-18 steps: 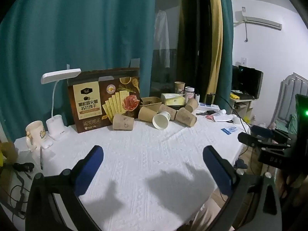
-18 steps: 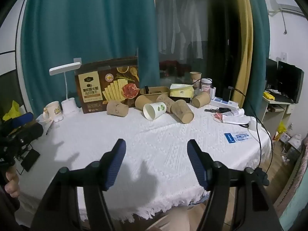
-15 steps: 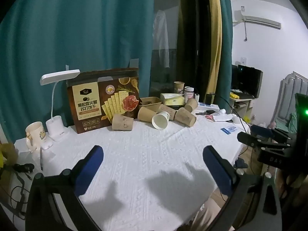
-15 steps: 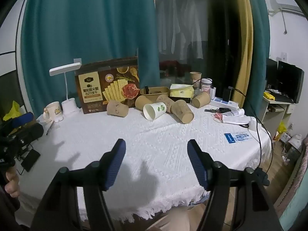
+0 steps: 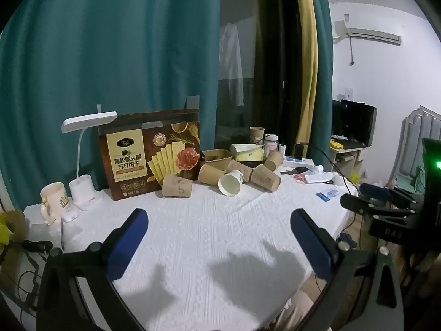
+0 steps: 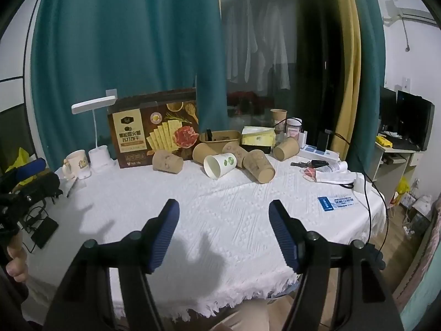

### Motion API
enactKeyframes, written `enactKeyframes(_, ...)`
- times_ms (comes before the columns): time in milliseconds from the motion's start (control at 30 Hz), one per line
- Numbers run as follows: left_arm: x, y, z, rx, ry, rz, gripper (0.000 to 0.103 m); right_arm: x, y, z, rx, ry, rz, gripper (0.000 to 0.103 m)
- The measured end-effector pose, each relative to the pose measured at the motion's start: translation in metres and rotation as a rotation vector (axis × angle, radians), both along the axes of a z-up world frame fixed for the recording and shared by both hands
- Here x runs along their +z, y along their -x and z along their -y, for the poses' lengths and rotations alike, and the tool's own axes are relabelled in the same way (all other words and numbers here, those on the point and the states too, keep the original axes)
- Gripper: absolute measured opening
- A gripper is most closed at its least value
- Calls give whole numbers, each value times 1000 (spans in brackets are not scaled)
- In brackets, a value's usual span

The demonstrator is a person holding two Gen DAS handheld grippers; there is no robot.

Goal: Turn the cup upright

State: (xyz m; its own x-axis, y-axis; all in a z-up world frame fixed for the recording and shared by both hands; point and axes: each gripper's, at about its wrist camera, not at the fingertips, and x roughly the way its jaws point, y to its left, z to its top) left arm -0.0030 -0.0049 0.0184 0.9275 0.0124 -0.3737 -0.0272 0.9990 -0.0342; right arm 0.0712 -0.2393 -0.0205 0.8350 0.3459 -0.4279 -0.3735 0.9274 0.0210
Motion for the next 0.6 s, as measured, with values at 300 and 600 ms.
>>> enactKeyframes(300,1,2,1,0,-1,3,103,1,1,0,0,-1,3,66)
enactKeyframes(600,-1,3,0,0,0,7,103,2,1,1,0,-1,5,66)
